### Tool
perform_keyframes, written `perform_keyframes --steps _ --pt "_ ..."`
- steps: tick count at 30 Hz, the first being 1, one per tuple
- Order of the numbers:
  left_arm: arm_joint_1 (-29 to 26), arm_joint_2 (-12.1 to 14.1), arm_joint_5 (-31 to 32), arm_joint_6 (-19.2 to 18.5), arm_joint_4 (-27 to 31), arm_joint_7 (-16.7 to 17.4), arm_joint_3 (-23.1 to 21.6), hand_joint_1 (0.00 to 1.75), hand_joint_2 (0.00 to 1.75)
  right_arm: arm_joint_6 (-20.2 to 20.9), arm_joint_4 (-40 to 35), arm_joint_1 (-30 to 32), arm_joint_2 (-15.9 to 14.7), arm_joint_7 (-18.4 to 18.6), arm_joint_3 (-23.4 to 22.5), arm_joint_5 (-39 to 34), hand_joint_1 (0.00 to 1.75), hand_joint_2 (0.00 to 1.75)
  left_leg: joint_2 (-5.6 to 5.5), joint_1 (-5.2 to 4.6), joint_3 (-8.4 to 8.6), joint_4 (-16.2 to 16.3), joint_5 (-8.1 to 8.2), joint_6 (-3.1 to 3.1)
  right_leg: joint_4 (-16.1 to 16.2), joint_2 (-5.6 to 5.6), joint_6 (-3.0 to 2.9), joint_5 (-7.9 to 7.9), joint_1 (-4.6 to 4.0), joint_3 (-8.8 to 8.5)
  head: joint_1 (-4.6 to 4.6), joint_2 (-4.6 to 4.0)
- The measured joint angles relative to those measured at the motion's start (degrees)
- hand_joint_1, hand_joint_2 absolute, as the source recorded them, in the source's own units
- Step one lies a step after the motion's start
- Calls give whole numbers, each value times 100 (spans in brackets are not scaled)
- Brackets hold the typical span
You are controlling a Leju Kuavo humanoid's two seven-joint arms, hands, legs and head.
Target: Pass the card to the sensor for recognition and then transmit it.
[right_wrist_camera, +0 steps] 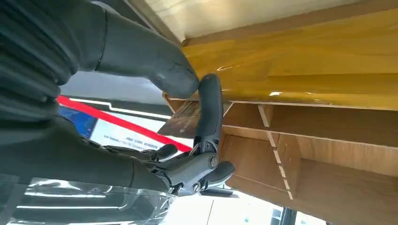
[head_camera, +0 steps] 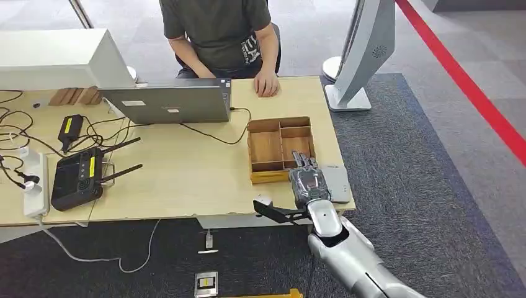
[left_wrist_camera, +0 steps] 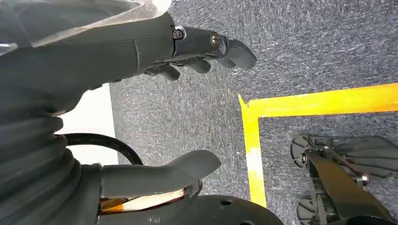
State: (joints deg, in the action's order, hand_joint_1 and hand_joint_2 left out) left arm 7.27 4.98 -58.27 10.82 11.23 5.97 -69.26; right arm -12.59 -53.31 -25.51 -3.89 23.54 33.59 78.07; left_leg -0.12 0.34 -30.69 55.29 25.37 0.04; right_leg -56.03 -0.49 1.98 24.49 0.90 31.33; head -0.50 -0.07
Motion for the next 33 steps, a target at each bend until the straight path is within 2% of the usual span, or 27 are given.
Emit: perform_keyframes --steps 2,4,5,6,7,8,13,31,32,33 --pt "0 0 2 0 0 0 0 0 175 0 26 1 0 0 2 -7 147 175 0 0 0 0 0 0 0 0 0 0 0 0 0 0" --pt "0 0 11 -2 0 0 0 0 175 7 28 3 0 2 0 -28 126 175 0 0 0 0 0 0 0 0 0 0 0 0 0 0" --pt "0 0 17 -2 0 -2 0 0 175 11 28 4 0 4 0 -35 73 175 0 0 0 0 0 0 0 0 0 0 0 1 0 0" --pt "0 0 26 -7 0 -2 0 0 175 20 28 6 -2 11 0 -48 2 175 0 0 1 0 0 0 0 0 0 0 0 1 0 0" --pt "0 0 44 -11 0 -2 0 0 175 28 28 9 -4 18 0 -68 0 175 0 0 1 0 0 0 0 0 0 0 0 1 0 0" --pt "0 0 52 -20 0 -4 0 0 175 26 26 15 -7 24 -2 -88 0 0 0 0 0 0 0 0 0 0 0 0 0 1 0 0" --pt "0 0 81 -50 0 -13 0 0 175 -107 -4 50 -35 -162 -11 -382 0 0 0 0 1 0 0 0 0 0 0 0 0 1 0 0" --pt "-1 2 144 -42 0 -39 0 0 175 -240 -230 57 -127 -194 -13 -450 0 0 0 0 1 0 0 0 0 0 0 0 0 0 0 0" --pt "-1 2 162 -42 0 -53 0 0 175 -256 -230 47 -133 -184 -11 -452 0 175 0 0 1 0 0 0 0 0 0 0 0 0 0 0" --pt "1 2 173 -42 0 -59 0 0 175 -273 -225 31 -140 -177 -11 -452 0 175 0 0 1 0 0 0 0 0 0 0 0 0 0 0"
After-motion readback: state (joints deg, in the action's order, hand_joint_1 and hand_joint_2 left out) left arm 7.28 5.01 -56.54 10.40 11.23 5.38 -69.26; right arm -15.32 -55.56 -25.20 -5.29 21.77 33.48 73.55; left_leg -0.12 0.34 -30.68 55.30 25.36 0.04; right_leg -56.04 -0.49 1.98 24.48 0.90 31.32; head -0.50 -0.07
